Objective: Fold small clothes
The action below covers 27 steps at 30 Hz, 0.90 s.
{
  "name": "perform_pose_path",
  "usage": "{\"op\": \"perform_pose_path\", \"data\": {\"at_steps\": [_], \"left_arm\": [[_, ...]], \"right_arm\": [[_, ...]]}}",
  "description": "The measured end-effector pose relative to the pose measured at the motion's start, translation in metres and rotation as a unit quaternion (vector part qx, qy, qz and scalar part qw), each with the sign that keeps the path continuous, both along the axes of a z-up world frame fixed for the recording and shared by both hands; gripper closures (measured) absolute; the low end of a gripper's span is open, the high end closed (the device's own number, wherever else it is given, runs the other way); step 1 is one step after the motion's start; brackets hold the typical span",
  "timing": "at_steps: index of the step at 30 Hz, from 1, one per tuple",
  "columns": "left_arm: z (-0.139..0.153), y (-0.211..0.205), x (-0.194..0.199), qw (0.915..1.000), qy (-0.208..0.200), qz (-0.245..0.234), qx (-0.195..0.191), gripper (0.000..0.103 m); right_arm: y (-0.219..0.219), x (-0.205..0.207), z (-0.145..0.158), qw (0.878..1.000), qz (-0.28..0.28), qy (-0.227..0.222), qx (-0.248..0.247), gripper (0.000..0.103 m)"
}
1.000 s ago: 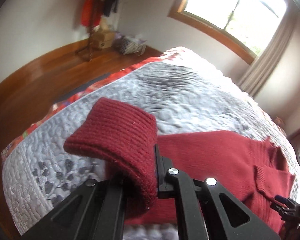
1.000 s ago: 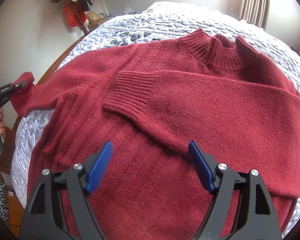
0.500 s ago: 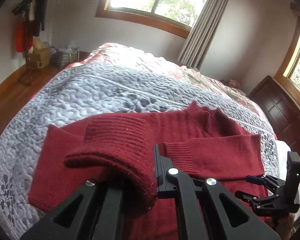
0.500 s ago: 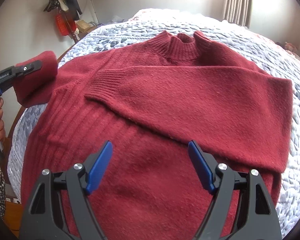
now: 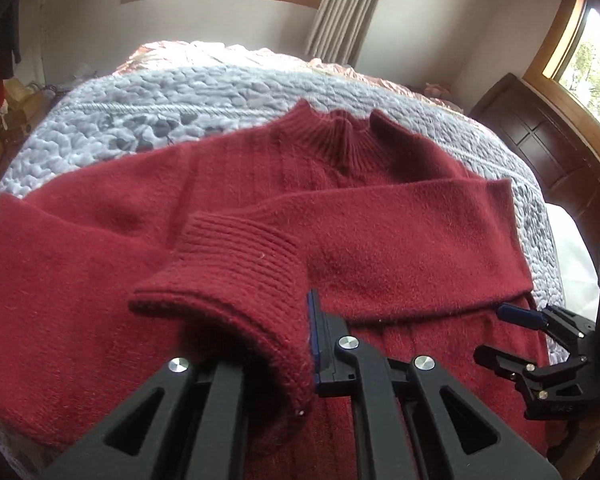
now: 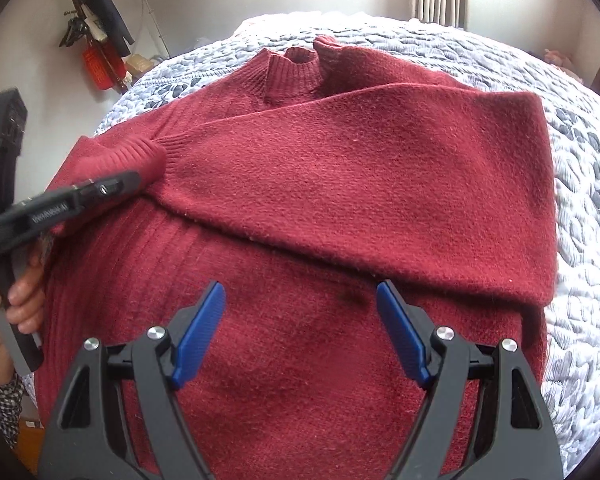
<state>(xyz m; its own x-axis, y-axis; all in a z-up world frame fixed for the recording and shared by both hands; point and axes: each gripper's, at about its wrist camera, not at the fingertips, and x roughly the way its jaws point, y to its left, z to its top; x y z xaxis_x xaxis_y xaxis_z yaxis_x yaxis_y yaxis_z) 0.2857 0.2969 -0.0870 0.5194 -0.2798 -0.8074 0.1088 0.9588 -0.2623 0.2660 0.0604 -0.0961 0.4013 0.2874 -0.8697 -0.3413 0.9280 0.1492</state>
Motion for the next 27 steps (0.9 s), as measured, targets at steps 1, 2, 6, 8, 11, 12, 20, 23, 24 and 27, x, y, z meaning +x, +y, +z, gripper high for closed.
{"op": "perform_pose_path", "data": {"at_steps": [1, 2, 6, 8, 11, 12, 20, 23, 24, 27], "left_arm": [[-0.006, 0.0, -0.001, 0.9999, 0.01, -0.005, -0.009, 0.092], [-0.009, 0.0, -0.003, 0.9996, 0.015, -0.014, -0.021, 0.084], [0.001, 0.002, -0.024, 0.9958, 0.003, -0.073, -0.055, 0.072], [0.011, 0.006, -0.035, 0.9925, -0.007, -0.097, -0.075, 0.065], [0.022, 0.02, -0.052, 0.9909, -0.022, -0.109, -0.076, 0.058], [0.025, 0.027, -0.055, 0.9928, -0.026, -0.098, -0.063, 0.057], [0.027, 0.104, -0.039, 0.995, 0.01, 0.08, 0.06, 0.056], [0.027, 0.124, -0.037, 0.9912, 0.015, 0.114, 0.065, 0.056], [0.028, 0.13, -0.039, 0.9909, 0.013, 0.121, 0.057, 0.056], [0.032, 0.142, -0.045, 0.9895, 0.002, 0.132, 0.06, 0.052]], "right_arm": [[-0.001, 0.001, 0.0, 1.0, -0.002, 0.001, 0.001, 0.025], [-0.002, 0.001, -0.001, 1.0, -0.003, 0.002, 0.001, 0.025], [-0.003, 0.002, -0.001, 1.0, -0.008, 0.004, 0.002, 0.025], [-0.002, 0.003, 0.0, 1.0, -0.009, 0.007, 0.005, 0.025], [0.002, 0.003, 0.005, 1.0, -0.005, 0.006, 0.01, 0.025], [0.005, 0.003, 0.007, 1.0, -0.002, 0.006, 0.013, 0.025], [0.049, 0.016, 0.016, 0.997, 0.04, 0.044, 0.054, 0.025], [0.067, 0.029, 0.004, 0.994, 0.041, 0.089, 0.056, 0.026], [0.071, 0.032, -0.001, 0.992, 0.04, 0.103, 0.059, 0.028], [0.081, 0.036, -0.012, 0.987, 0.047, 0.132, 0.075, 0.046]]}}
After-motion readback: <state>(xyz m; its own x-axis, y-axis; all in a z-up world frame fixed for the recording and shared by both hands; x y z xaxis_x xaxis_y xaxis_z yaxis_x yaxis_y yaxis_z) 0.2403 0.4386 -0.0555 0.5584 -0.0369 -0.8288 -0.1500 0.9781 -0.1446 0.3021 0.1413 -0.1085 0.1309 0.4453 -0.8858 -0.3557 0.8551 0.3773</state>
